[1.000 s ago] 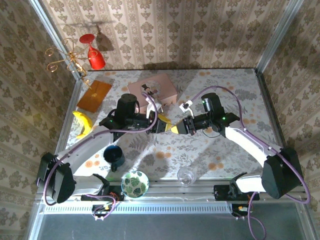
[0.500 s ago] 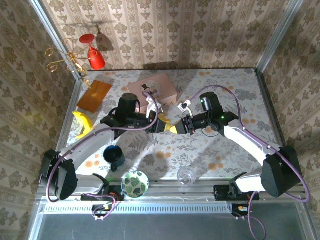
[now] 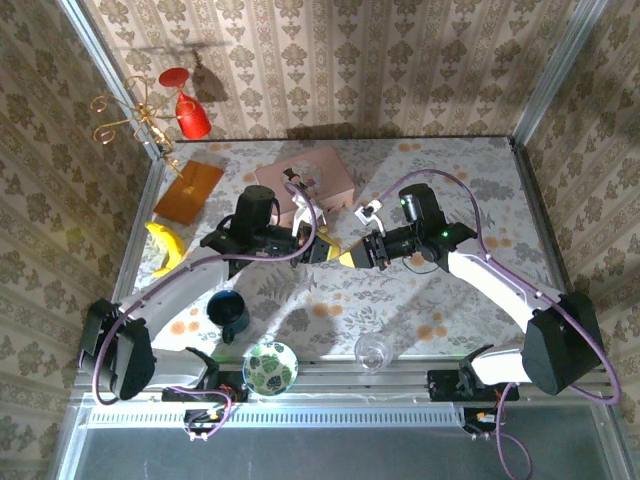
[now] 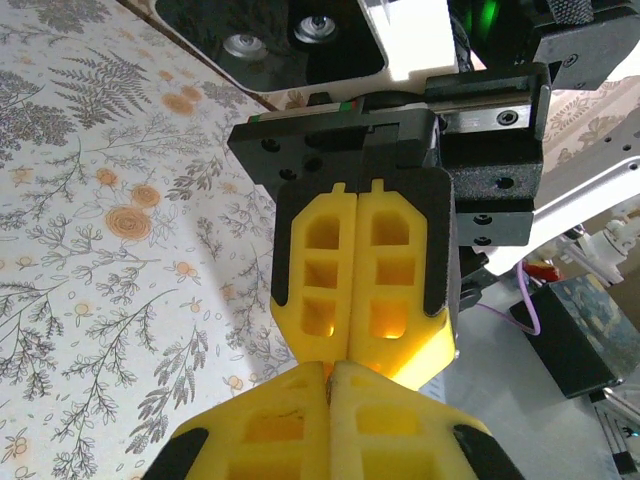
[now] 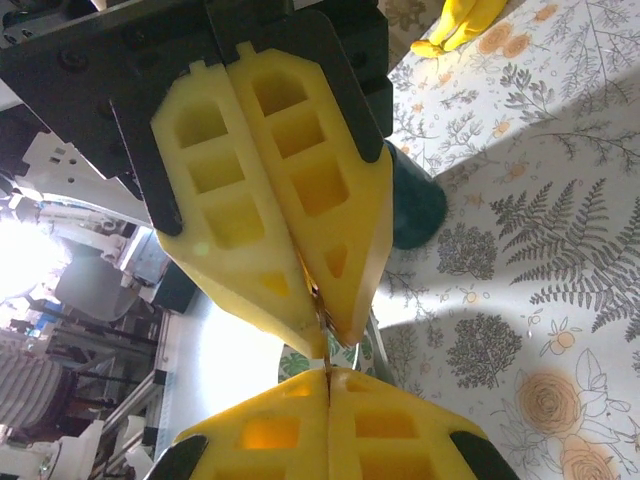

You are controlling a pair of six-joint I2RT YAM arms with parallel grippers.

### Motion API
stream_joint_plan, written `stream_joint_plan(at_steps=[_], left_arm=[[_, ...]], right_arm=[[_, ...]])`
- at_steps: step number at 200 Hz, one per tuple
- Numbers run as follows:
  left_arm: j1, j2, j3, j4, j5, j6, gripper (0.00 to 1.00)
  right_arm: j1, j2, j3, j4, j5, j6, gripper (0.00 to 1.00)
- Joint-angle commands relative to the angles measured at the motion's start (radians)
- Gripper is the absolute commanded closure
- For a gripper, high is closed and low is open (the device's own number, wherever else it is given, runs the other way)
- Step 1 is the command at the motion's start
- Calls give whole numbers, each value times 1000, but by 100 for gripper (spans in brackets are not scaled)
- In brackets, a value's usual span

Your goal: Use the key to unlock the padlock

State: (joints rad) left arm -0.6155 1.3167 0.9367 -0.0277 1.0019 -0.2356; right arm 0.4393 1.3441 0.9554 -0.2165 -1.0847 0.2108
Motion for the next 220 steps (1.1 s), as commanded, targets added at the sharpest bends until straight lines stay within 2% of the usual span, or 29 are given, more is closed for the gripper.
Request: stream_joint_plan(at_steps=[1, 6, 14, 26, 35, 48, 59, 77, 97, 121, 137, 179, 220], left_arm=[[27, -15, -1, 64, 1, -41, 100], [33, -18, -10, 89, 2, -58, 100], [45, -25, -25, 132, 1, -93, 100], [65, -36, -55, 228, -4, -164, 100], [86, -45, -82, 319, -9, -233, 100], [112, -53, -131, 476, -26, -352, 100], [127, -55, -164, 596, -50, -448, 100], [132, -53, -194, 733, -97, -551, 100], [131, -57, -210, 805, -176, -624, 100], [131, -65, -232, 866, -266, -685, 100], [128, -70, -244, 894, -314, -717, 100], [100, -81, -263, 911, -445, -732, 100], [85, -76, -265, 917, -482, -738, 100]], right_arm=[[7, -15, 37, -22, 16, -11, 100], [7, -19, 36, -21, 24, -9, 98], [7, -27, 34, -20, 42, -5, 85], [5, -42, 27, -10, 75, 15, 75], [3, -59, 16, 8, 106, 40, 62], [-1, -89, -8, 61, 154, 101, 61], [-2, -124, -37, 134, 203, 174, 51], [-1, -171, -97, 294, 332, 346, 45], [1, -192, -145, 446, 472, 527, 45], [25, -193, -249, 721, 671, 733, 44], [45, -161, -293, 897, 740, 810, 48], [159, -41, -234, 1090, 842, 794, 51], [209, 41, -183, 1172, 872, 771, 53]])
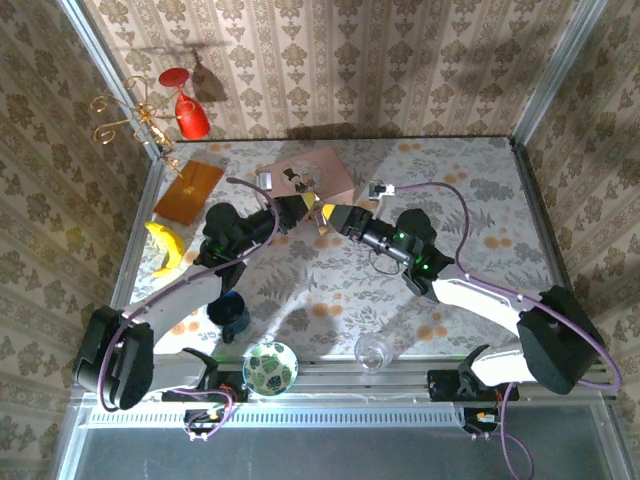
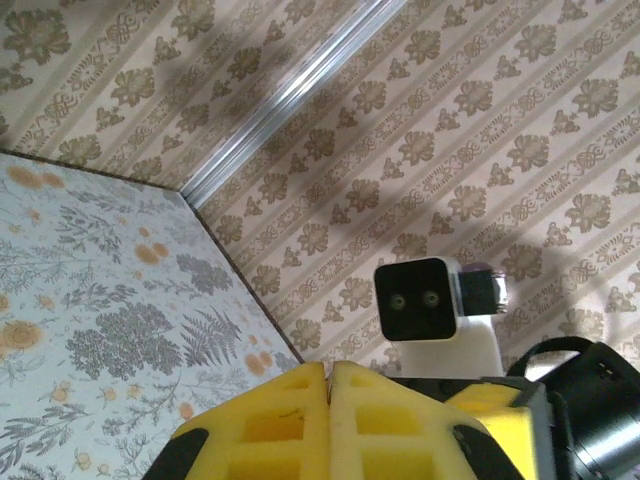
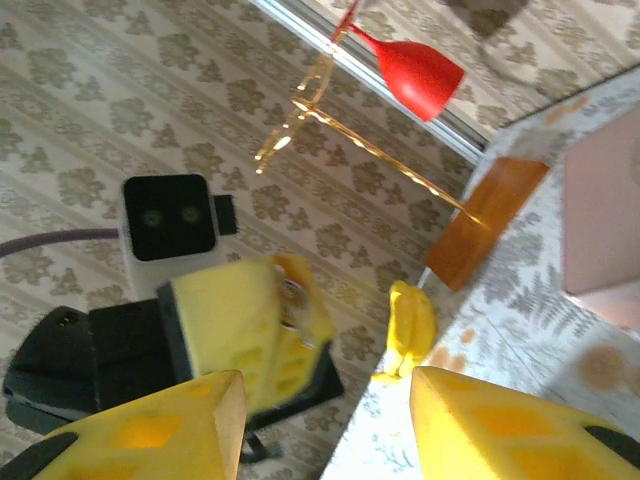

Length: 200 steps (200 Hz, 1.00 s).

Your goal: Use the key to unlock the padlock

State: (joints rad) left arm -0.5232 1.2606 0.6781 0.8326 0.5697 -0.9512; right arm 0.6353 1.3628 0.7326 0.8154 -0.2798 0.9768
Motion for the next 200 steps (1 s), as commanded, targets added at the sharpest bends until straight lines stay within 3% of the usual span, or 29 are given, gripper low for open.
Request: stream_joint_plan(at_steps=[1, 93, 141, 200], left_arm=[[-8, -19, -6, 57, -50, -23, 100], [-14, -3, -9, 86, -46, -41, 100], [-13, 3, -17, 93, -48, -47, 100], [-14, 19, -20, 120, -42, -64, 100]], right_arm=[[13, 22, 40, 143, 68, 5, 53], [30, 100, 68, 180, 125, 16, 71], [38, 130, 76, 252, 121, 35, 73], [42, 148, 91, 269, 111, 40, 86]])
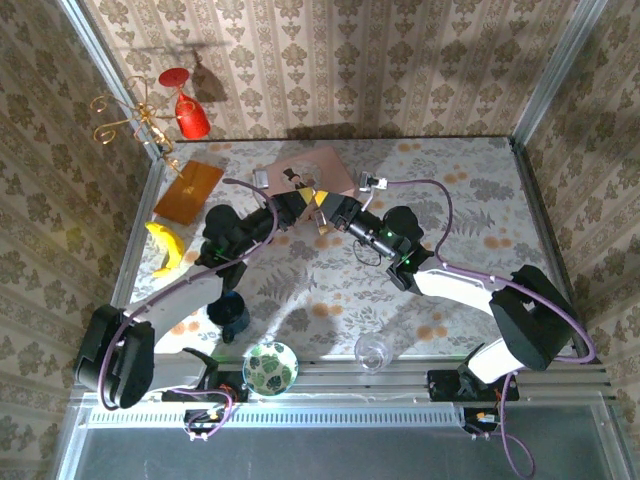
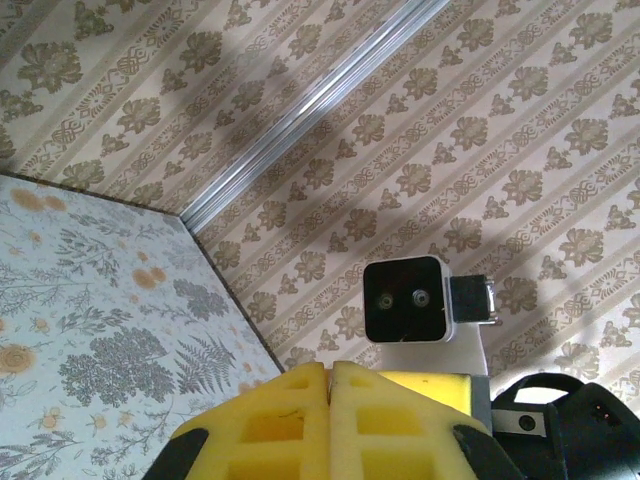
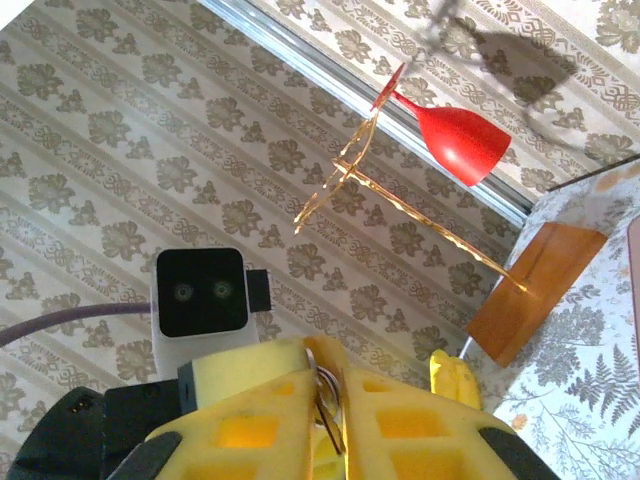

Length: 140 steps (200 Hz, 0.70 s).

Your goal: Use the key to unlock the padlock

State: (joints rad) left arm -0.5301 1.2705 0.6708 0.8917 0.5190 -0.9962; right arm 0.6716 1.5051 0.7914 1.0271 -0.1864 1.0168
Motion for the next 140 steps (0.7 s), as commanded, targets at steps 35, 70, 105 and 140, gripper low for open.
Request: stream_joint_plan(at_steps=[35, 70, 105, 140], left_arm=[[-7, 12, -20, 70, 13, -30, 100], [-7, 7, -23, 68, 15, -32, 100], [-1, -9, -34, 49, 16, -24, 90], [47, -77, -53, -10, 17, -5, 31]], right_arm=[[6, -5, 31, 56, 21, -10, 86], [6, -34, 22, 22, 34, -39, 98], [6, -106, 22, -143, 68, -128, 100], [1, -251, 49, -445, 94, -246, 100]])
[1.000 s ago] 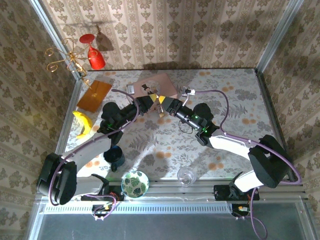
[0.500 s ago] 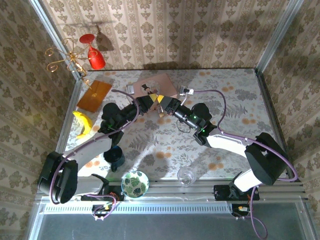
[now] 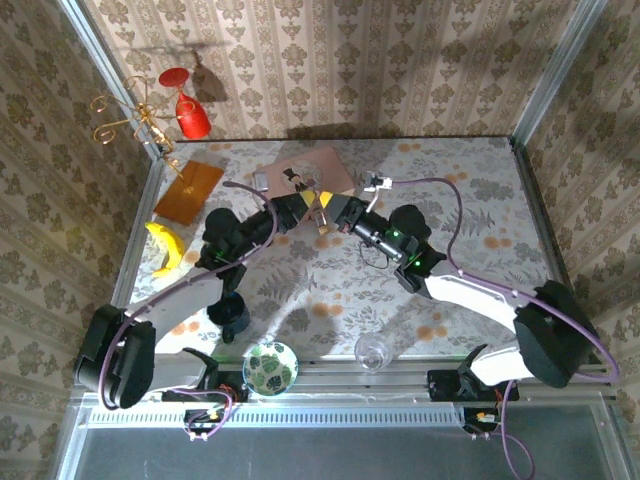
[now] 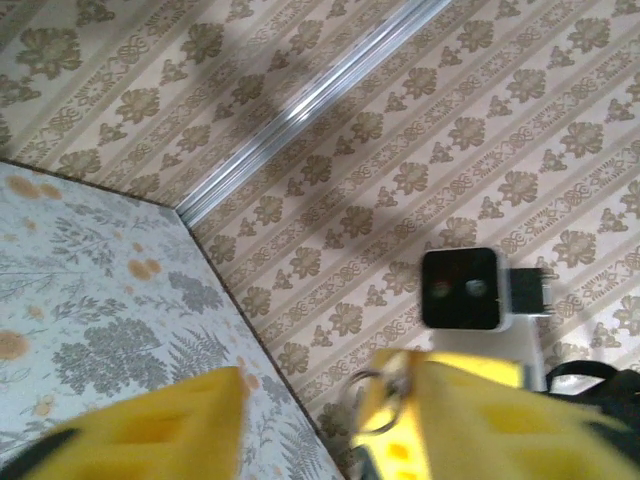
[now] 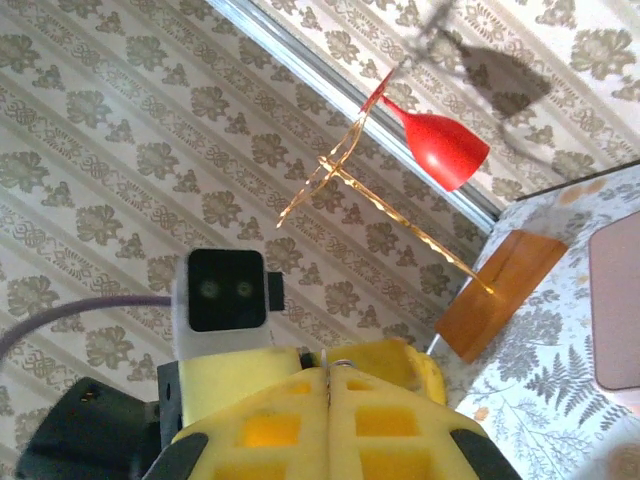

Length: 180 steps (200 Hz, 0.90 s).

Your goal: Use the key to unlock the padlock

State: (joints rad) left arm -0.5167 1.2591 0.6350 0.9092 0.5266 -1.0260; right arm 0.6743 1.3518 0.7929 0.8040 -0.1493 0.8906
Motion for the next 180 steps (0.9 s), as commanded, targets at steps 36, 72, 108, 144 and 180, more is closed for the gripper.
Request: stream_joint_plan(at_steps=[36, 72, 108, 144, 180], left_arm=[[105, -211, 11, -277, 11, 169, 20], [139, -319, 143, -647, 151, 508, 17], [118, -284, 269, -882, 302, 743, 26], [67, -200, 396, -1081, 385, 952, 38], [-46, -100, 511, -1246, 398, 1109, 45]], right_arm=[[-48, -198, 189, -733, -6, -279, 100], [-88, -201, 491, -1329, -107, -538, 100], [-93, -99, 682, -1652, -245, -741, 100], [-92, -13, 784, -1766, -360, -899, 100], [-79, 90, 891, -1882, -382, -1023, 100]])
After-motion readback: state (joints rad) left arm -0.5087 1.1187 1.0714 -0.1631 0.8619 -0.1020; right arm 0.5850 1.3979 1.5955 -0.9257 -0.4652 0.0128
